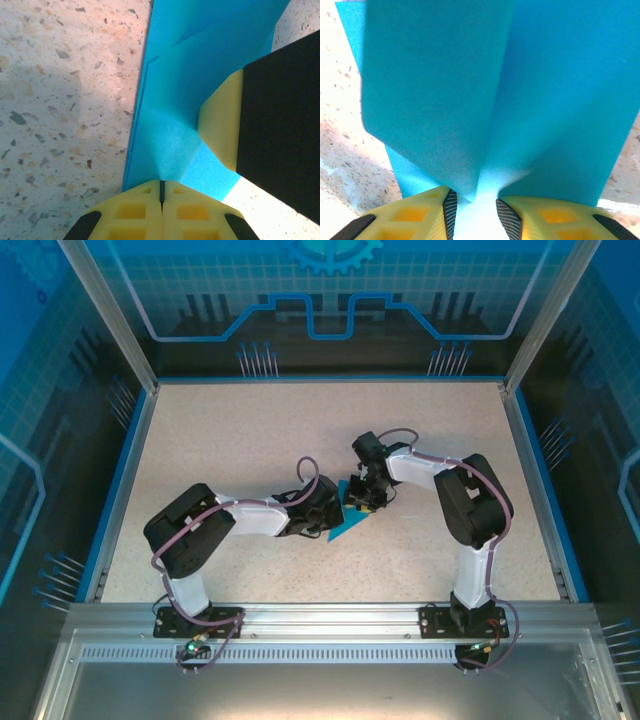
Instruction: Fold a paper plane with a square sheet of paper (pick it up from the middle)
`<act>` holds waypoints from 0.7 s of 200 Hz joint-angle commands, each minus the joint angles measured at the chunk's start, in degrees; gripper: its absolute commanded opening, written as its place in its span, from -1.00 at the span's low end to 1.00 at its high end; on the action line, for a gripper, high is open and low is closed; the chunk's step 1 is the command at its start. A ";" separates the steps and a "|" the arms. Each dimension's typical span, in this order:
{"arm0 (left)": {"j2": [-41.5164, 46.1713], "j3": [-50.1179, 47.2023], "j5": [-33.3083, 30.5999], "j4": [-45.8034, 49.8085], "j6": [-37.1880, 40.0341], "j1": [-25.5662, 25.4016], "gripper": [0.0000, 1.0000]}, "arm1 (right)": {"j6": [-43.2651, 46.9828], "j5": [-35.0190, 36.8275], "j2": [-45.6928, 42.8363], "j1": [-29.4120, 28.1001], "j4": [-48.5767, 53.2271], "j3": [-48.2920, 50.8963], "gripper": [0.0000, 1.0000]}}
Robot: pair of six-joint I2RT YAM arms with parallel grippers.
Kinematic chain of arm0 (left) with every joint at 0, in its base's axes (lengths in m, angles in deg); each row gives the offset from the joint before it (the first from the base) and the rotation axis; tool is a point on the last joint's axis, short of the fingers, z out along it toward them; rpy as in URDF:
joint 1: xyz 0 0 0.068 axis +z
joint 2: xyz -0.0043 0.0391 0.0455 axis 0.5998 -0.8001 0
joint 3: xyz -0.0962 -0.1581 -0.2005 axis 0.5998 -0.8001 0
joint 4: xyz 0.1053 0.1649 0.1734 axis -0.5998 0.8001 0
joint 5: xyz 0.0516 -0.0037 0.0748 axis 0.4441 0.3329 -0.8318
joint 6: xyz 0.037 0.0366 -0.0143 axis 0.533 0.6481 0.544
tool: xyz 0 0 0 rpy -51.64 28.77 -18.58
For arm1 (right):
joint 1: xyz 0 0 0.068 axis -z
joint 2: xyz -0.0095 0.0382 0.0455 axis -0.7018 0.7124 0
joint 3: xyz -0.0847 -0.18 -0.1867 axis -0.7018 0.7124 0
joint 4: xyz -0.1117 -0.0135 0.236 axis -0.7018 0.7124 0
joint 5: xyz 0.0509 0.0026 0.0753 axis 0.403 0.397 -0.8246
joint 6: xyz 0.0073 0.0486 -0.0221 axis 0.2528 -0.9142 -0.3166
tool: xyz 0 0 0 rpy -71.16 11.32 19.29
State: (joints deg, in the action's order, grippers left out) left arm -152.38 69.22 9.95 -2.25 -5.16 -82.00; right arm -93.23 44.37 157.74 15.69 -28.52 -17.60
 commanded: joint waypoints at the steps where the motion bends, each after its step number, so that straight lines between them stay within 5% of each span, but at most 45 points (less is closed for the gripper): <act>1: -1.57 0.17 -1.10 5.14 -0.60 0.29 -0.97 | 0.75 8.47 8.15 -0.31 0.62 5.66 -0.24; 69: -2.73 -0.31 0.09 6.47 -0.55 0.27 -1.00 | 7.49 -2.73 -9.93 2.74 -11.04 8.14 -0.18; 109: -3.37 -0.03 0.61 6.43 -0.49 0.25 -1.00 | 10.31 -7.26 -13.94 2.77 -17.88 13.36 -0.74; 140: -3.60 0.08 0.81 6.52 -0.60 0.32 -1.00 | 11.46 -10.82 -11.14 2.70 -19.44 12.94 -0.95</act>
State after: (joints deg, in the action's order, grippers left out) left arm -152.67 69.55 10.21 -1.81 -5.18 -82.00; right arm -83.83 37.70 145.02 18.16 -44.47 -4.73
